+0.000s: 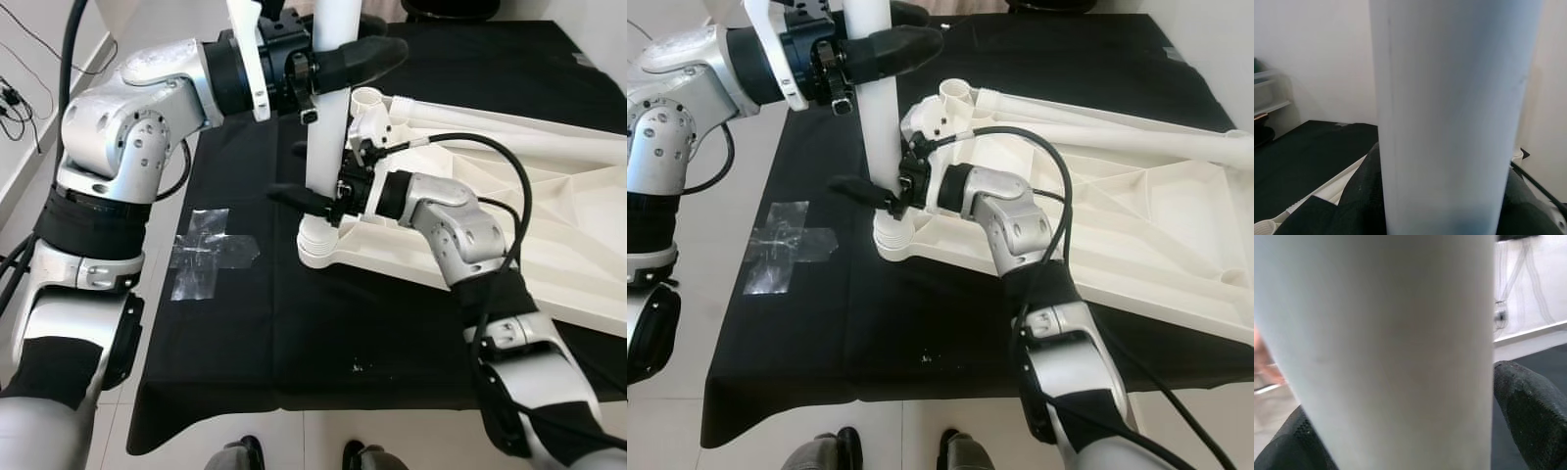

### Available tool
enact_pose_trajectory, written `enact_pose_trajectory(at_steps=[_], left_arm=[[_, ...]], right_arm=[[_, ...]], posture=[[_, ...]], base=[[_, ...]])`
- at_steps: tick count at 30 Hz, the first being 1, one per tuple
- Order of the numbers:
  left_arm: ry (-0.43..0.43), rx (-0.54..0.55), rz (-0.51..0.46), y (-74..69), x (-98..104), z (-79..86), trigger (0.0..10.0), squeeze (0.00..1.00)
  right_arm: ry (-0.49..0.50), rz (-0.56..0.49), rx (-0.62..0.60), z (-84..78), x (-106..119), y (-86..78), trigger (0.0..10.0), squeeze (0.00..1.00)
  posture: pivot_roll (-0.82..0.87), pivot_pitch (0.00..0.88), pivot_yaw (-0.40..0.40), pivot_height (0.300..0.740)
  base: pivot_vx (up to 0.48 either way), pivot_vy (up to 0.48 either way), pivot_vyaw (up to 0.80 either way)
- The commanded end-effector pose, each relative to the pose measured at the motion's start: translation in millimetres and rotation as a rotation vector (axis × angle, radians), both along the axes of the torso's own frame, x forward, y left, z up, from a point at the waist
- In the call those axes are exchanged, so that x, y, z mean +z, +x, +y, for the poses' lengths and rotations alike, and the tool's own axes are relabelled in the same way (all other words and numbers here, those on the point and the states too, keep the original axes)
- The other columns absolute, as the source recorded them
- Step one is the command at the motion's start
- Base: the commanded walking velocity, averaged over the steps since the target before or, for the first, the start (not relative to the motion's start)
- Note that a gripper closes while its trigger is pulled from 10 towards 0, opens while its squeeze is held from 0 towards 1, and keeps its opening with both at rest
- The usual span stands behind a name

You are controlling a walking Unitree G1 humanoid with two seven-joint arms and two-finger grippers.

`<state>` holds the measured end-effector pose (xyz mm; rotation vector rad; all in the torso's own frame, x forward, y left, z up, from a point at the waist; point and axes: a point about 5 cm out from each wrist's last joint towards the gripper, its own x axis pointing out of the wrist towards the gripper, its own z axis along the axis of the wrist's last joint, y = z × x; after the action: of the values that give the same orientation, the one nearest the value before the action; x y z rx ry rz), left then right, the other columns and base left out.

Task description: Building children table

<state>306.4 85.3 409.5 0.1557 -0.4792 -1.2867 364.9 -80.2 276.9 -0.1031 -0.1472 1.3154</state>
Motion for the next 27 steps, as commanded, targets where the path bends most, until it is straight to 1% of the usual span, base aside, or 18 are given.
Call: enact_pose_trajectory(at_steps=[1, 2, 3, 7, 10, 14, 18, 19, 24, 26, 27], left_arm=[[0.015, -0.035, 0.028, -2.3, -7, -6.5, 0.0, 0.00], [0.010, -0.032, 0.031, -0.8, -7, -5.9, 0.0, 0.00], [0.007, -0.030, 0.033, 0.1, -7, -5.5, 0.0, 0.00], [0.003, -0.027, 0.035, 1.9, -7, -5.1, 0.0, 0.00], [-0.007, -0.018, 0.041, 6.7, -7, -4.3, 0.0, 0.00], [-0.012, -0.003, 0.036, 7.1, -6, 1.8, 0.0, 0.00], [-0.018, 0.018, 0.029, 7.9, -6, 3.8, 0.0, 0.00], [-0.025, 0.024, 0.032, 8.4, -6, 4.1, 10.0, 1.00], [-0.041, 0.048, 0.048, 10.5, -4, 3.4, 10.0, 1.00], [-0.030, 0.064, 0.042, 11.2, -4, 3.0, 10.0, 1.00], [-0.030, 0.064, 0.042, 11.2, -4, 3.0, 10.0, 1.00]], right_arm=[[-0.012, 0.005, 0.095, 12.9, -2, -2.5, 10.0, 0.00], [-0.018, 0.010, 0.121, 14.0, -3, -2.1, 0.0, 0.00], [-0.023, 0.013, 0.144, 14.3, -4, -1.1, 0.0, 0.00], [-0.028, 0.018, 0.168, 15.2, -4, -0.7, 0.0, 0.00], [-0.041, 0.028, 0.207, 18.0, -5, 0.1, 0.0, 0.00], [-0.042, 0.025, 0.202, 18.2, -5, 1.8, 0.0, 0.00], [-0.038, 0.021, 0.196, 17.7, -5, 3.4, 0.0, 0.00], [-0.035, 0.018, 0.191, 17.5, -5, 3.8, 0.0, 0.00], [-0.026, 0.003, 0.165, 16.6, -5, 6.8, 0.0, 0.00], [-0.033, -0.021, 0.101, 14.9, -7, 9.3, 0.0, 0.00], [-0.033, -0.021, 0.101, 14.9, -7, 9.3, 0.0, 0.00]], posture=[[0.04, 0.265, -0.016, 0.740], [0.04, 0.268, -0.019, 0.740], [0.04, 0.269, -0.020, 0.740], [0.04, 0.270, -0.022, 0.740], [0.04, 0.274, -0.028, 0.740], [0.04, 0.275, -0.029, 0.740], [0.04, 0.275, -0.029, 0.740], [0.03, 0.273, -0.029, 0.740], [0.03, 0.269, -0.027, 0.740], [0.03, 0.267, -0.031, 0.740], [0.03, 0.267, -0.031, 0.740]], base=[[0.000, 0.000, 0.00], [0.000, 0.000, 0.00], [0.000, 0.000, 0.00], [0.000, 0.000, 0.00], [0.000, 0.000, 0.00], [0.000, 0.000, 0.00], [0.000, 0.000, 0.00], [0.000, 0.000, 0.00], [0.000, 0.000, 0.00], [0.000, 0.000, 0.00], [0.000, 0.000, 0.00]])
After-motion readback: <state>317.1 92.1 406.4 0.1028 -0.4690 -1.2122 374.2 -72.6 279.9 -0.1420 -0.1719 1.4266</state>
